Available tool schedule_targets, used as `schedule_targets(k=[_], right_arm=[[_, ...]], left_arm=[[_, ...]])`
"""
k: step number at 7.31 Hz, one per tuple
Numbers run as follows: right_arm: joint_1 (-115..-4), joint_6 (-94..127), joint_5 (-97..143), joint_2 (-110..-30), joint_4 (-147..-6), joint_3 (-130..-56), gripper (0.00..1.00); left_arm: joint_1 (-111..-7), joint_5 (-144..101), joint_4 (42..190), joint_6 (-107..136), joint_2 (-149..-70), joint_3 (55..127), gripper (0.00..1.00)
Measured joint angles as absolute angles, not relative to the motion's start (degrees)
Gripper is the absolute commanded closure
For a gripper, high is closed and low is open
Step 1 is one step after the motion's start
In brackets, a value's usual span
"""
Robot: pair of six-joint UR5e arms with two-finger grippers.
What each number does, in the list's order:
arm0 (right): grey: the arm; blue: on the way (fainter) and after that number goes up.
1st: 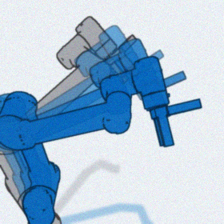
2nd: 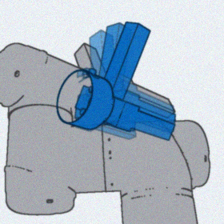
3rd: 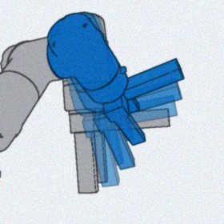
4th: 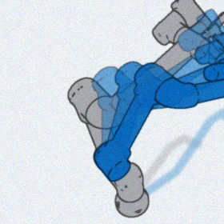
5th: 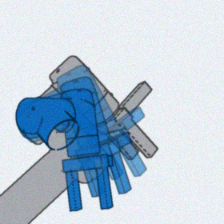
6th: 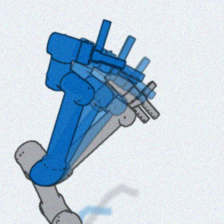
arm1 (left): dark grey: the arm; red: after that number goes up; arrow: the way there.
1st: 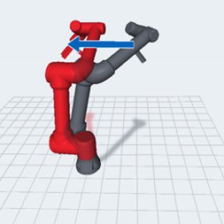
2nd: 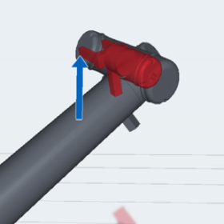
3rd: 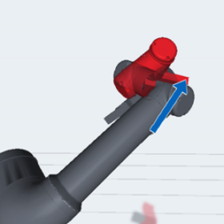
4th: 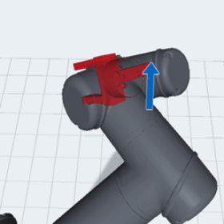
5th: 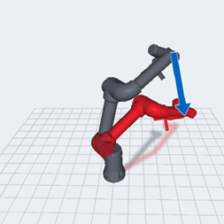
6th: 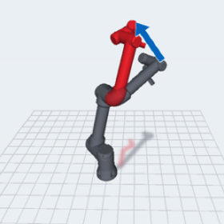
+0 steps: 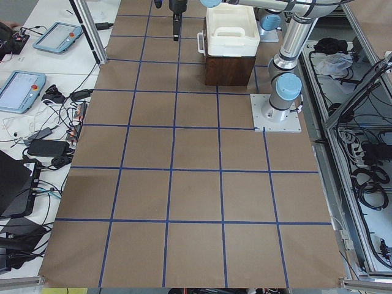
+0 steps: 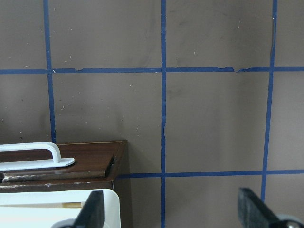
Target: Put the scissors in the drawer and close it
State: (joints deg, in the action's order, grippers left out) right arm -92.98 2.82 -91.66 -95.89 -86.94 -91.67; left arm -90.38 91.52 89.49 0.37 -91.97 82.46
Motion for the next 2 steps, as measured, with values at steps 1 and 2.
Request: schedule_targets(k=[1,2], right_arm=[[-92.9,2.8,-91.7,-95.9,-87.0,-91.7,0.00],[-92.9,2.9,-91.7,-95.9,-87.1,-91.7,0.00]], left_arm=[[-90.3,91.6,89.5,0.0,-91.9,82.5,0.00],[-90.3,91.6,89.5,-0.2,-91.9,82.5,0.00]])
